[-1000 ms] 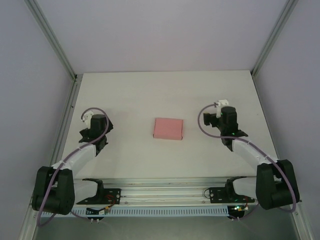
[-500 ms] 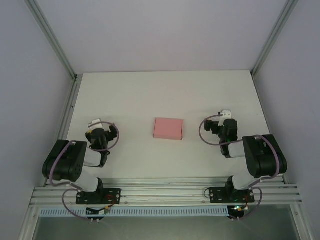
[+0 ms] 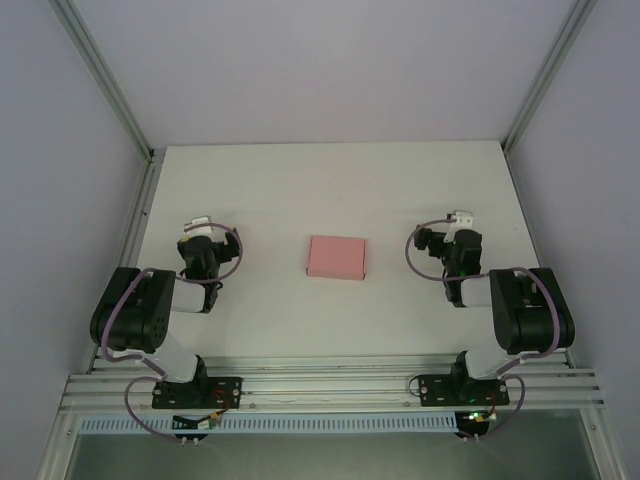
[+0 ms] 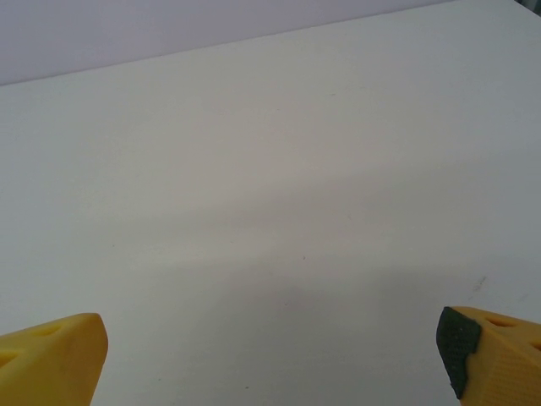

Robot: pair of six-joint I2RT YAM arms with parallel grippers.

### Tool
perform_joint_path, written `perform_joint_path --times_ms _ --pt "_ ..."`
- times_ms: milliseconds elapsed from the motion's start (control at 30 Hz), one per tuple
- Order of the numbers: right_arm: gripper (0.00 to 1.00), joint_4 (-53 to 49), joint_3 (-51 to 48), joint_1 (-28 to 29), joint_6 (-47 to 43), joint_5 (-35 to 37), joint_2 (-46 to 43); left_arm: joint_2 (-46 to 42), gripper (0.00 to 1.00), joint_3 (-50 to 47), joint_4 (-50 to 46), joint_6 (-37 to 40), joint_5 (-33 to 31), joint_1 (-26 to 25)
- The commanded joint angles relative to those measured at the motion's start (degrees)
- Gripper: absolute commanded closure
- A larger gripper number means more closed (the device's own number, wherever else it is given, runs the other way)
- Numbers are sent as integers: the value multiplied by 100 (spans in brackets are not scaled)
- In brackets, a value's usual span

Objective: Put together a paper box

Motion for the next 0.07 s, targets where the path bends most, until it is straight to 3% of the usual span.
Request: perform_joint_path --times_ms 0,33 --pt "0 81 54 -11 105 -123 2 -4 0 54 -30 79 70 -29" --pt "0 94 45 -11 109 -115 -1 4 0 59 -44 77 71 -23"
